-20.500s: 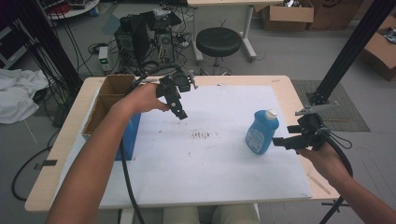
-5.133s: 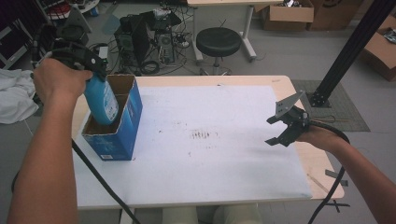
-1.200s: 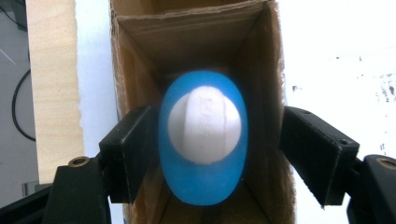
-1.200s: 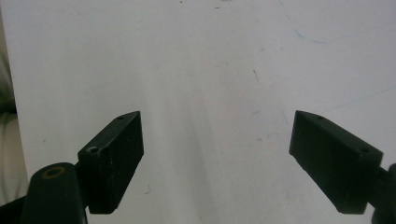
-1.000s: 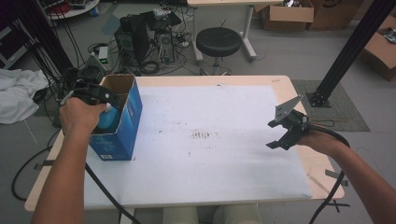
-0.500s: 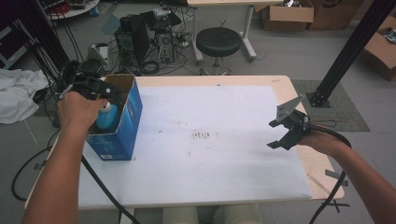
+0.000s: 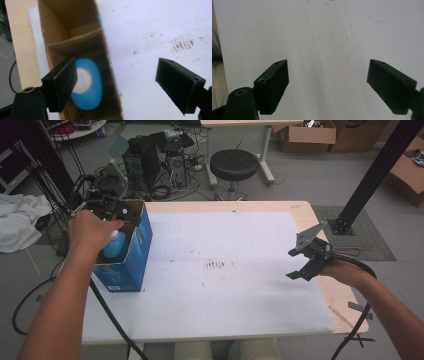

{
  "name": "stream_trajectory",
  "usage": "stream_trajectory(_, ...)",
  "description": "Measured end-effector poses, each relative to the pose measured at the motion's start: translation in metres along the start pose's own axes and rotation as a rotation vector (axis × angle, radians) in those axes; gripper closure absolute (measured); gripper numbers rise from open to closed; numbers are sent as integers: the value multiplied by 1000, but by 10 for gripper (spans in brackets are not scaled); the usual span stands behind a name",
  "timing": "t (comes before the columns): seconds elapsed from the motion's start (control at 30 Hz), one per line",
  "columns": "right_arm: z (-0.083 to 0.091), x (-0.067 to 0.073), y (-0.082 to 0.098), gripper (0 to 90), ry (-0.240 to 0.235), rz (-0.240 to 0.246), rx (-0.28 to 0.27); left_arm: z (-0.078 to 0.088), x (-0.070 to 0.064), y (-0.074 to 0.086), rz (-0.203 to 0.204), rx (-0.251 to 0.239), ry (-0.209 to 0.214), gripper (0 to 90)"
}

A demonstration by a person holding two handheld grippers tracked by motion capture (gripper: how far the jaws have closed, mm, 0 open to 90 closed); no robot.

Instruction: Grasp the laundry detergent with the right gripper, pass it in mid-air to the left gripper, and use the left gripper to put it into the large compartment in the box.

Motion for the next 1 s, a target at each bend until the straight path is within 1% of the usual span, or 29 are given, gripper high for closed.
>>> stream_trajectory(0.13, 1, 0, 0, 176, 1, 0, -3, 2, -12, -5, -53, -26, 18, 185)
stream_trajectory(0.3, 1, 1, 0, 176, 1, -2, -4, 1, -26, -10, -99, -33, 30, 183)
stream_trajectory(0.33, 1, 1, 0, 176, 1, -2, -4, 1, -29, -11, -107, -37, 35, 182)
stream_trajectory(0.37, 1, 1, 1, 176, 0, -5, -3, 1, -33, -13, -123, -46, 43, 182)
stream_trajectory(0.47, 1, 1, 0, 175, 1, -5, -4, 1, -40, -16, -148, -55, 51, 182)
stream_trajectory(0.57, 0, 1, 0, 175, 0, -5, -4, -1, -50, -20, -185, -65, 55, 180)
stream_trajectory(0.67, 0, 2, -1, 175, 0, -8, -6, -2, -60, -22, -218, -75, 70, 178)
stream_trajectory(0.8, 0, 2, -2, 175, -3, -7, -6, -4, -73, -26, -272, -92, 85, 179)
stream_trajectory(0.9, -1, 1, -3, 174, -3, -9, -8, -8, -83, -29, -310, -113, 107, 180)
stream_trajectory(1.0, -1, 1, -5, 174, -6, -5, -5, -14, -95, -29, -352, -108, 140, 181)
Point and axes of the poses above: each handheld gripper's, and its own axes: z roughly backward along the jaws, y roughly out of its underside, x roughly to its left, the point moved 7 cm from there along -z, roughly forward along the jaws, and after that the axes turned 7 degrees about -y, right-handed, at the moved point
